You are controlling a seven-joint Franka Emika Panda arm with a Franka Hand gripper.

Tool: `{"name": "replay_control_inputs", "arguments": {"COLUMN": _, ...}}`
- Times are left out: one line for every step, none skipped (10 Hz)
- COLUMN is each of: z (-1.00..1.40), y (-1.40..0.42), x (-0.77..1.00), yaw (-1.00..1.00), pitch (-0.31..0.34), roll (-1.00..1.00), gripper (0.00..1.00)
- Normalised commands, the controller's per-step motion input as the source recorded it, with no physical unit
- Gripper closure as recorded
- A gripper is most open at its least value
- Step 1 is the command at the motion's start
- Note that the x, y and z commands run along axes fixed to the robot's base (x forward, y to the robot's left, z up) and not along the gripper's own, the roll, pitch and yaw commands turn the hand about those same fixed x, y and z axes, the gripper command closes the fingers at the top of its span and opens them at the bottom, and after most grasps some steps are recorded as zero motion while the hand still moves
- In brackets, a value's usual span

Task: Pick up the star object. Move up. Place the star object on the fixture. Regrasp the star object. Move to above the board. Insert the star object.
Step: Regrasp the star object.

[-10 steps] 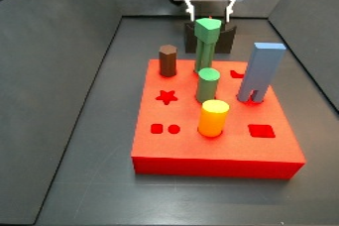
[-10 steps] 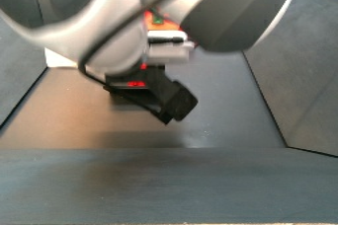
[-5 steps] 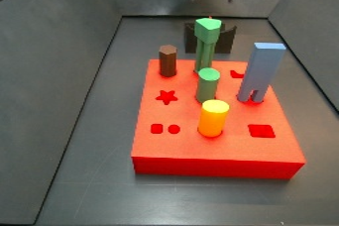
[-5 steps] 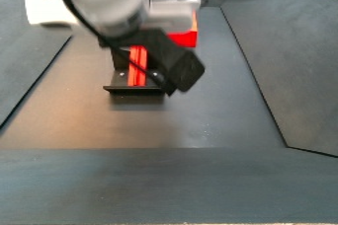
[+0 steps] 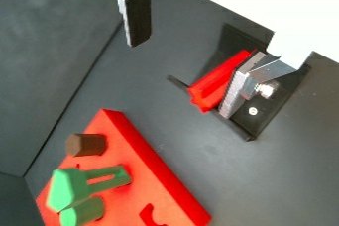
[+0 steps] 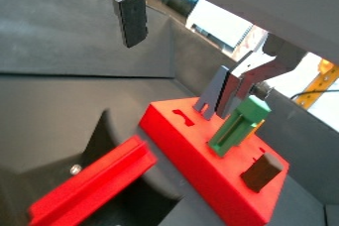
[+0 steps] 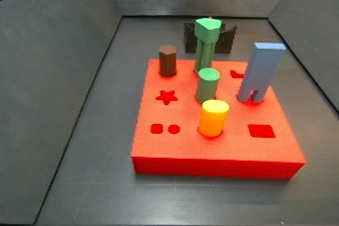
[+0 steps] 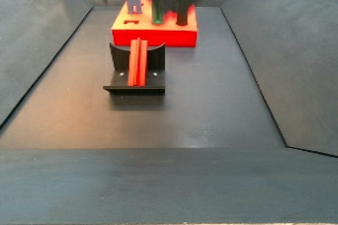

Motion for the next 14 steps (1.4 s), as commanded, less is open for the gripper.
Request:
{"name": "replay_control_inputs", "arguments": {"z": 0.41, "y": -0.69, "x": -0.07, "yaw": 0.0, "pitch": 0.043, "roll": 1.0, "gripper": 0.0}}
{"name": "replay_control_inputs", "arguments": {"z": 0.11, "y": -0.44, "x": -0.04, "yaw": 0.0, "pitch": 0.041, "roll": 1.0, "gripper": 0.0}}
{"name": "replay_control_inputs", "arguments": {"z": 0.03, "y": -0.31, "x": -0.02, "yaw": 0.0, "pitch": 0.039, "roll": 1.0, "gripper": 0.0}}
{"name": "replay_control_inputs", "arguments": {"z": 0.04, "y": -0.06, "x": -0.02, "yaw": 0.0, "pitch": 0.038, "roll": 1.0, "gripper": 0.0}}
{"name": "replay_control_inputs", "arguments": {"z": 0.04, "y": -0.01, "x": -0.03, "yaw": 0.0, "pitch": 0.036, "roll": 1.0, "gripper": 0.0}}
{"name": "replay_control_inputs", "arguments": {"z": 0.01, "y": -0.04, "x": -0.02, "yaw": 0.0, "pitch": 0.03, "roll": 1.0, "gripper": 0.0}}
{"name": "replay_control_inputs", "arguments": {"z": 0.01, "y": -0.04, "x": -0.03, "yaw": 0.0, "pitch": 0.026, "roll": 1.0, "gripper": 0.0}}
{"name": "replay_control_inputs", "arguments": {"z": 0.02, "y": -0.02, "x": -0.03, "yaw": 0.0, "pitch": 0.02, "roll": 1.0, "gripper": 0.0}}
{"name": "replay_control_inputs", "arguments": {"z": 0.01, "y": -0.02, "x": -0.02, "yaw": 0.0, "pitch": 0.013, "roll": 1.0, "gripper": 0.0}}
{"name": "replay_control_inputs", "arguments": {"z": 0.0, "y": -0.02, "x": -0.02, "yaw": 0.01, "pitch": 0.008, "roll": 1.0, "gripper": 0.0}}
{"name": "replay_control_inputs", "arguments": {"z": 0.0, "y": -0.02, "x": -0.01, "yaw": 0.01, "pitch": 0.006, "roll": 1.0, "gripper": 0.0}}
{"name": "replay_control_inputs", "arguments": {"z": 0.0, "y": -0.02, "x": -0.02, "yaw": 0.01, "pitch": 0.006, "roll": 1.0, "gripper": 0.0}}
{"name": "replay_control_inputs", "arguments": {"z": 0.0, "y": -0.02, "x": -0.01, "yaw": 0.01, "pitch": 0.008, "roll": 1.0, "gripper": 0.0}}
{"name": "replay_control_inputs", "arguments": {"z": 0.01, "y": -0.02, "x": 0.0, "yaw": 0.01, "pitch": 0.016, "roll": 1.0, "gripper": 0.0}}
